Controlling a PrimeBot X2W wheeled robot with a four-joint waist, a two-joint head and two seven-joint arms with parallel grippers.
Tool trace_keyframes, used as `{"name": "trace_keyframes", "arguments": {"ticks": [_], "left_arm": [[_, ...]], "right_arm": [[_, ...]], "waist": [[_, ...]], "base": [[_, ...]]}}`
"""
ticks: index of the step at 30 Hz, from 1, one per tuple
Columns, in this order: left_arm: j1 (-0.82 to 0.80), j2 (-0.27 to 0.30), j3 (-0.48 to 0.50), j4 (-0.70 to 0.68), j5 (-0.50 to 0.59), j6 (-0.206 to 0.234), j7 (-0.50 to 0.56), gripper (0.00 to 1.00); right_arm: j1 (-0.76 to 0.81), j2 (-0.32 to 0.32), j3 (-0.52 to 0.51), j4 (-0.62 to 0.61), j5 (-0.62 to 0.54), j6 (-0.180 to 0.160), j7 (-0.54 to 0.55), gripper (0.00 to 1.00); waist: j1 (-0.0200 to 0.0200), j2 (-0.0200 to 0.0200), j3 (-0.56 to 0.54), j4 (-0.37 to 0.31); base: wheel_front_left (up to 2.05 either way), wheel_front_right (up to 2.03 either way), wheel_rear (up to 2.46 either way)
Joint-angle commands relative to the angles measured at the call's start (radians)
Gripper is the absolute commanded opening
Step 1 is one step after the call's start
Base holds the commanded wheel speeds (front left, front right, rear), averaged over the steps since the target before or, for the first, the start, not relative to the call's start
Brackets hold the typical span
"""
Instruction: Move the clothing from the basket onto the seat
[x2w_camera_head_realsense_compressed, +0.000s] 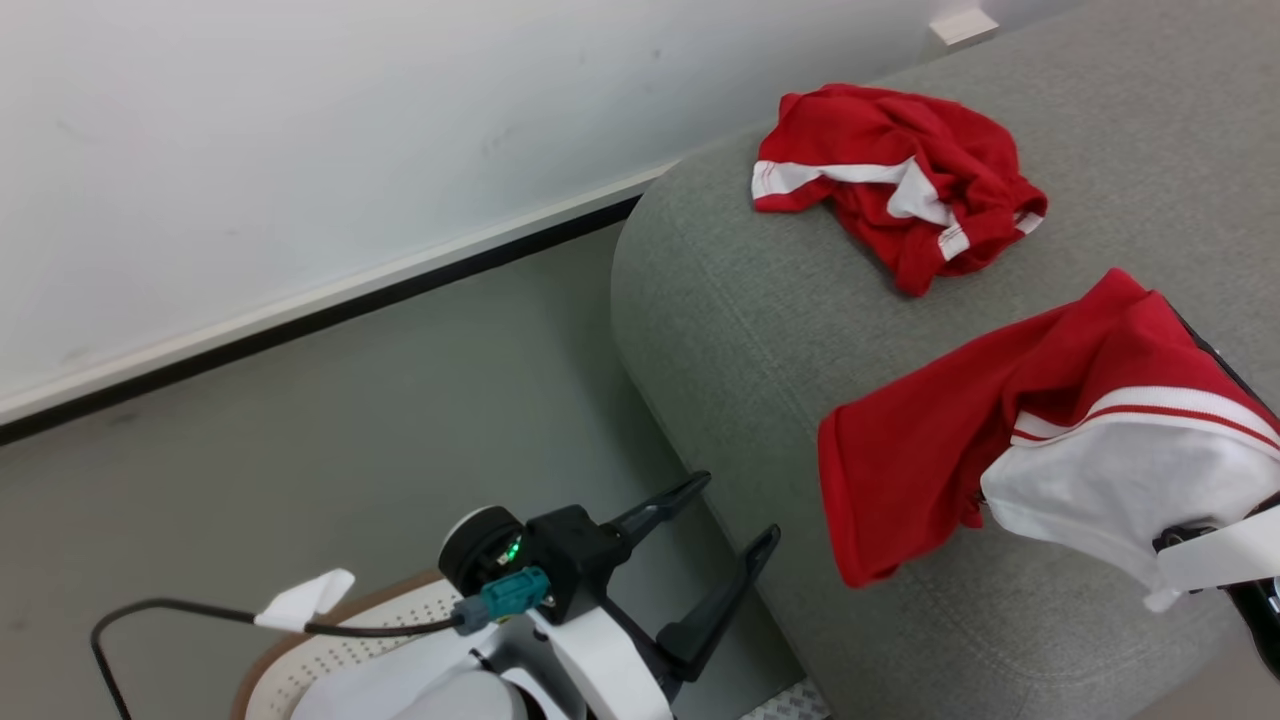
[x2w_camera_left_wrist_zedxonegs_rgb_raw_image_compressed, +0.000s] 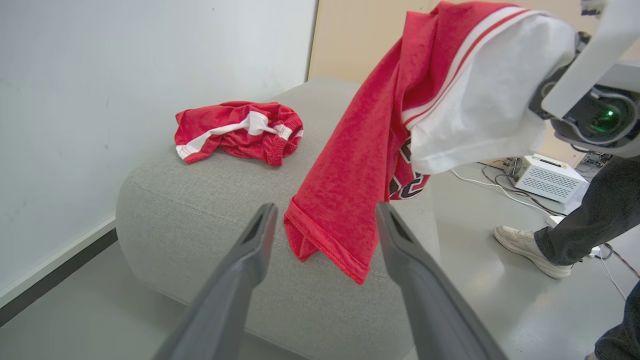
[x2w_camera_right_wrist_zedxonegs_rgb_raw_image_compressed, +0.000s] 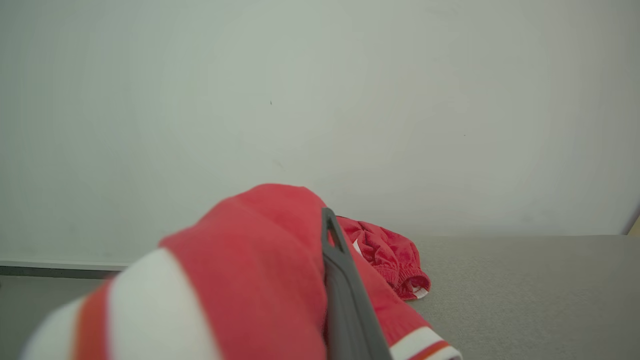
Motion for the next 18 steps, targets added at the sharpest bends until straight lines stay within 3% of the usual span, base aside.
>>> {"name": "trace_keyframes", "arguments": {"ticks": [1, 12, 18], "left_arm": [[-0.013, 0.011, 0.002, -0.004, 0.001, -0.004, 0.003, 1.00], [-0.111, 0.087, 0.031, -0.066, 0.036, -0.038, 0.031, 1.00], [-0.223, 0.136, 0.071, -0.128, 0.059, -0.077, 0.047, 1.00]], "right_arm": [[0.008, 0.011, -0.018, -0.008, -0.016, -0.003, 0.006, 0.00], [-0.162, 0.100, -0.164, -0.038, -0.103, -0.003, 0.083, 0.00], [-0.415, 0.184, -0.429, -0.002, -0.175, -0.003, 0.155, 0.00]], "waist": [[0.0000, -0.0001, 0.025, 0.020], [0.0000, -0.0001, 0.220, 0.106], [0.0000, -0.0001, 0.407, 0.163]], "base": [[0.00, 0.00, 0.00], [0.00, 0.00, 0.00], [0.00, 0.00, 0.00]]}}
